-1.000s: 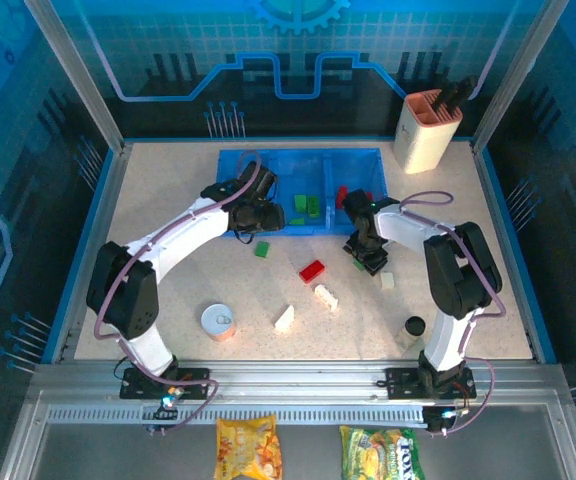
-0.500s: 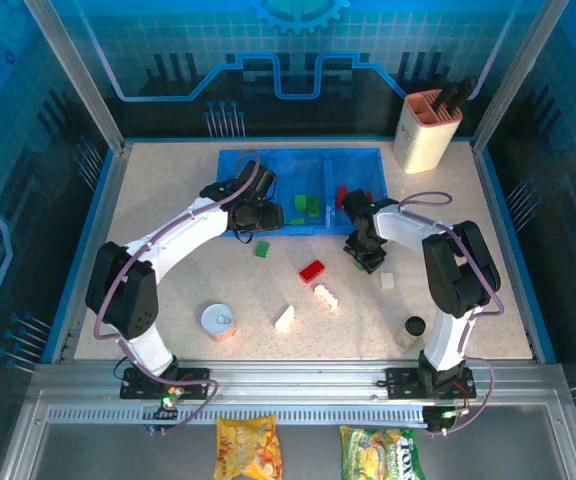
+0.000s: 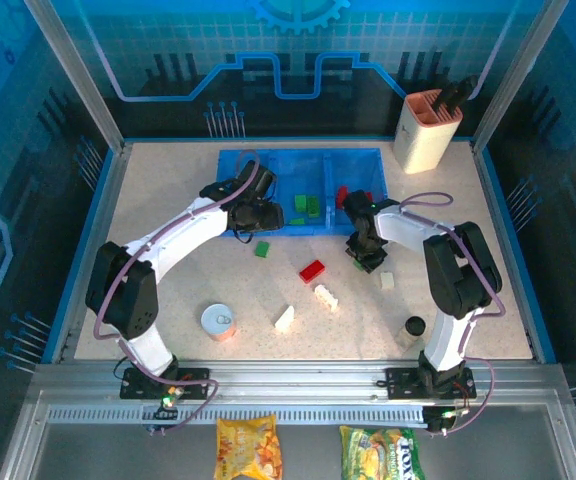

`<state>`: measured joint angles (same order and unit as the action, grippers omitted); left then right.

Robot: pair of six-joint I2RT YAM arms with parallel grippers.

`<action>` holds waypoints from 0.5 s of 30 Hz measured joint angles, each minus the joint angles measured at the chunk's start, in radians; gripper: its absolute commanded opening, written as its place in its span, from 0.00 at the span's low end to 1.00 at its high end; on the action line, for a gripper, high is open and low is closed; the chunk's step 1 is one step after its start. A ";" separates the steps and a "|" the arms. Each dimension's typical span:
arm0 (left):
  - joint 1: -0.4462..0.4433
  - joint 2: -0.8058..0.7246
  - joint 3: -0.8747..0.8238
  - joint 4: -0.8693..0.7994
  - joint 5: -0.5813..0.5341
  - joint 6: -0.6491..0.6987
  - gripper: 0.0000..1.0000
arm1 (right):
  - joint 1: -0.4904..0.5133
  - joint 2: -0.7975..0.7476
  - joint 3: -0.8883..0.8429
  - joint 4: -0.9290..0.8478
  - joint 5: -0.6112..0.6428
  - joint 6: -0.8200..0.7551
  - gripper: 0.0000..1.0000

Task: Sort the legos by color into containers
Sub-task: Pick up the lego from the center of the table.

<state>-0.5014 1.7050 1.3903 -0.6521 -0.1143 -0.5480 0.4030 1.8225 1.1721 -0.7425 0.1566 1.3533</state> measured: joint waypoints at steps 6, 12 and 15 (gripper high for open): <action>0.018 -0.022 -0.020 0.004 0.008 0.000 0.56 | 0.003 -0.037 0.000 0.004 -0.004 -0.098 0.29; 0.050 -0.043 -0.062 0.007 0.015 0.000 0.56 | 0.018 -0.046 0.001 0.018 -0.033 -0.288 0.28; 0.064 -0.053 -0.086 0.008 0.018 0.000 0.56 | 0.048 -0.046 0.014 0.019 -0.043 -0.385 0.28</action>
<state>-0.4374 1.6516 1.3041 -0.6437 -0.0963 -0.5476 0.4515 1.7767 1.1866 -0.7235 0.1135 0.9680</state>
